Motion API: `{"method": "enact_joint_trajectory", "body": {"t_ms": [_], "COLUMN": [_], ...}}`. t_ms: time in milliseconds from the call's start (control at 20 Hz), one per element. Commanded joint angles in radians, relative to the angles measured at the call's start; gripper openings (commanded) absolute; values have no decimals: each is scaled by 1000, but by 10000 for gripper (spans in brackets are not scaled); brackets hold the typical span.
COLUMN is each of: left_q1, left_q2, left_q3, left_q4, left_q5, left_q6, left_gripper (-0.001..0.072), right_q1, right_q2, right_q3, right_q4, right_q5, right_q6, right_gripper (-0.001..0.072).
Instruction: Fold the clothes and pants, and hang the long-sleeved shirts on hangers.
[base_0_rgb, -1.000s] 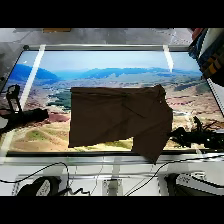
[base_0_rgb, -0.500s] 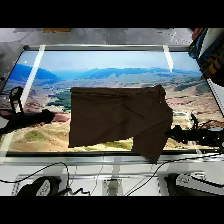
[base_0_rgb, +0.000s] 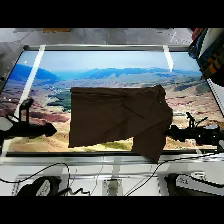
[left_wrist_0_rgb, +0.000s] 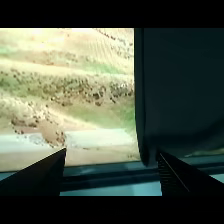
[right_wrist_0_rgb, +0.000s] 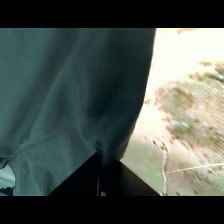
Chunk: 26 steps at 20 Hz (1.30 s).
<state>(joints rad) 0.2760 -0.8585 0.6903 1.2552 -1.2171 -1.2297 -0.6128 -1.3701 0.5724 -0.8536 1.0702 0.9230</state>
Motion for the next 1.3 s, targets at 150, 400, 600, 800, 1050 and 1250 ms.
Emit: {"method": "enact_joint_trajectory", "body": {"t_ms": [150, 400, 600, 800, 1050, 1250], "left_q1": [0, -1, -1, -1, -1, 0], "left_q2": [-65, -189, -296, -353, -351, -344], "left_q3": [-195, -248, -248, -247, -243, -132], "left_q4": [-92, -246, -354, -404, -405, -444], "left_q5": [-45, 3, 68, 175, 194, 118], "left_q6": [137, 246, 322, 341, 348, 348], "left_gripper": [622, 622, 521, 460, 12, 10], "right_q1": [2, 2, 2, 2, 2, 2], "right_q2": [3, 3, 3, 3, 3, 8], "right_q3": [0, 0, 0, 0, 1, 78], "right_q4": [-6, -5, -4, -3, 1, 60], "right_q5": [-116, -113, -97, -83, -60, 88], "right_q6": [0, 1, 1, 2, 1, -2], "right_gripper": [12, 12, 12, 12, 12, 10]}}
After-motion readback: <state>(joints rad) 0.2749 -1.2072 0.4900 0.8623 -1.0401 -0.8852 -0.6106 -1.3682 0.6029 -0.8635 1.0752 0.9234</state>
